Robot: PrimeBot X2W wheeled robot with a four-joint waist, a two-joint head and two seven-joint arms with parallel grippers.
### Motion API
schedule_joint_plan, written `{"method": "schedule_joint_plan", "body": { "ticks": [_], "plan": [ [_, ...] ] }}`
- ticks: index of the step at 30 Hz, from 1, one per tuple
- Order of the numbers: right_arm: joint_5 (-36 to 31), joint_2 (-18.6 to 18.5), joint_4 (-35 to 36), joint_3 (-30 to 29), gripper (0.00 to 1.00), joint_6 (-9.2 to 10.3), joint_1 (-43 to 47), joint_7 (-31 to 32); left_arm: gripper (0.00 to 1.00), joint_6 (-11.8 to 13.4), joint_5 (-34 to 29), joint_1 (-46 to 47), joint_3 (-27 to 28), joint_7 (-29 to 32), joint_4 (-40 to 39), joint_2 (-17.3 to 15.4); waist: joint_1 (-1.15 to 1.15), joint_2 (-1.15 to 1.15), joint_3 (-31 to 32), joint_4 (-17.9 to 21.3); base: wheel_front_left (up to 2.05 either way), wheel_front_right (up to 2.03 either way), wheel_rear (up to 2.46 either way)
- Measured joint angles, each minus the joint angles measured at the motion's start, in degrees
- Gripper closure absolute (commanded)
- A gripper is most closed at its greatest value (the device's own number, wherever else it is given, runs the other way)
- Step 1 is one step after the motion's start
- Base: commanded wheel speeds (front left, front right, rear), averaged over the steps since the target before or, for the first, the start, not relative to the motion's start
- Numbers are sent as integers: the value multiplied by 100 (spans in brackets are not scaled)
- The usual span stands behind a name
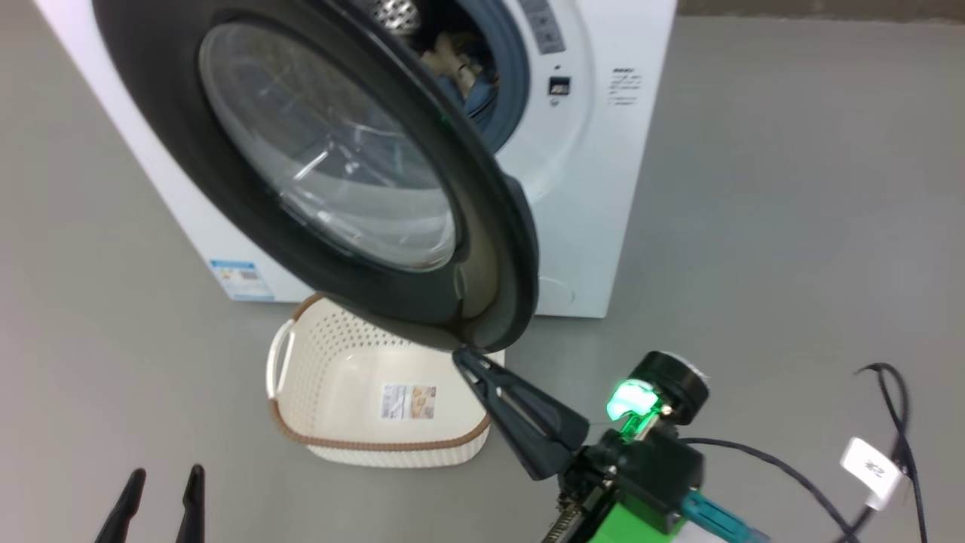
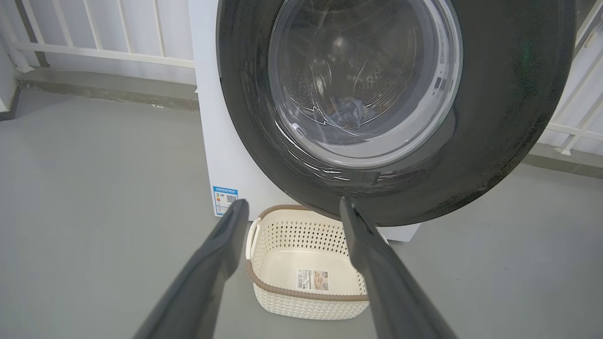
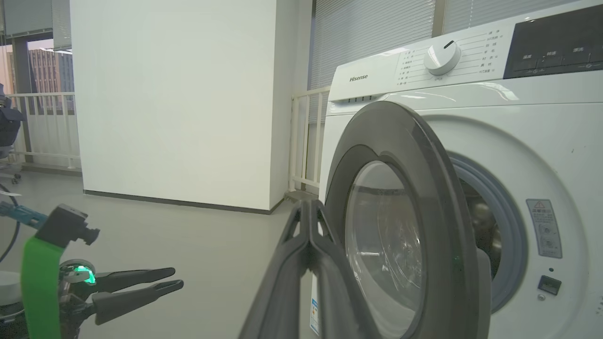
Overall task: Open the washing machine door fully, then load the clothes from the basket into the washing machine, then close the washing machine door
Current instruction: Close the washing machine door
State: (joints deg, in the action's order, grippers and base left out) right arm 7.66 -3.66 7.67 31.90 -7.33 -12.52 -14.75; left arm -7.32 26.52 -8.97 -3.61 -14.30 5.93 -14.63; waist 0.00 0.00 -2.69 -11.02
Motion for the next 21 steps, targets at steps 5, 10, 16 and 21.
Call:
{"method": "schedule_joint_plan", "body": {
  "ticks": [5, 10, 16, 21],
  "plan": [
    [121, -14, -709, 159, 100, 0, -191, 1, 0, 0, 144, 218, -143, 1, -60, -65, 0, 0, -225, -224, 0, 0, 0],
    [270, -24, -1273, 208, 100, -1, -450, 1, 0, 0, 288, 526, -379, 0, -108, -178, 0, 0, -529, -434, 0, 0, 0],
    [318, -27, -1518, 174, 100, -1, -881, 1, 0, 0, 514, 936, -544, 0, -160, -242, 0, 0, -950, -656, 0, 0, 0],
    [332, -37, -1753, -92, 100, -1, -1141, 1, 0, 0, 609, 1140, -642, 0, -213, -243, 0, 0, -1287, -795, 0, 0, 0]
  ]
}}
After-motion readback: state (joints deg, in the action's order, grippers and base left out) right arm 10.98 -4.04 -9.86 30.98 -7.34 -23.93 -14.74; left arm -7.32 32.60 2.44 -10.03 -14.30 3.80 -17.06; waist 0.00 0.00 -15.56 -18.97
